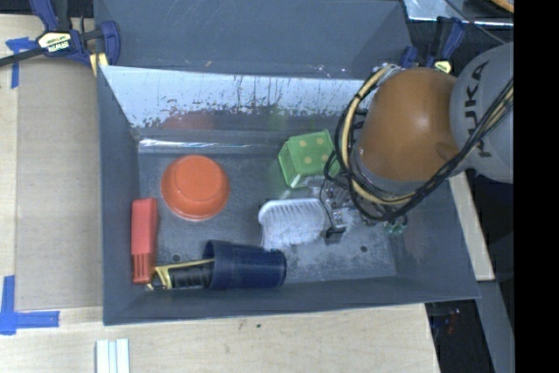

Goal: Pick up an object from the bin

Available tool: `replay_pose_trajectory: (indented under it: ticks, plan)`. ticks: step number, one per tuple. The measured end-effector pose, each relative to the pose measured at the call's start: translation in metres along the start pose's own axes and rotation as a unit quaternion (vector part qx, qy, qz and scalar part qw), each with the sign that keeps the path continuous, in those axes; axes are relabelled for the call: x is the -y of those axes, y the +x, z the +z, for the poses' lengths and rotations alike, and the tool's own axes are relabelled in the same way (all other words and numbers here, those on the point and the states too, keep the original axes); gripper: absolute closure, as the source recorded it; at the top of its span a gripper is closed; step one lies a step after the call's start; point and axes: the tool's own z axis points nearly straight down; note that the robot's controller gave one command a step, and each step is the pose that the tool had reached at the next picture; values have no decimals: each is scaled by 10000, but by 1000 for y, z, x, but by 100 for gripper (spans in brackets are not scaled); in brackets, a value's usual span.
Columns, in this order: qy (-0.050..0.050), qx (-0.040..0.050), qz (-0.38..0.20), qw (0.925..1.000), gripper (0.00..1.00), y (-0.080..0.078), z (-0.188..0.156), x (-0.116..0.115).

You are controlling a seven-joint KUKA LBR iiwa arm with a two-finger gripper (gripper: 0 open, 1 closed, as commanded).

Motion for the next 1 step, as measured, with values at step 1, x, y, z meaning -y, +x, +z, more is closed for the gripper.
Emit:
replay_pose_trajectory:
  ticks: [1]
  plan:
    - [1,11,4,10000,100,-1,-9,0]
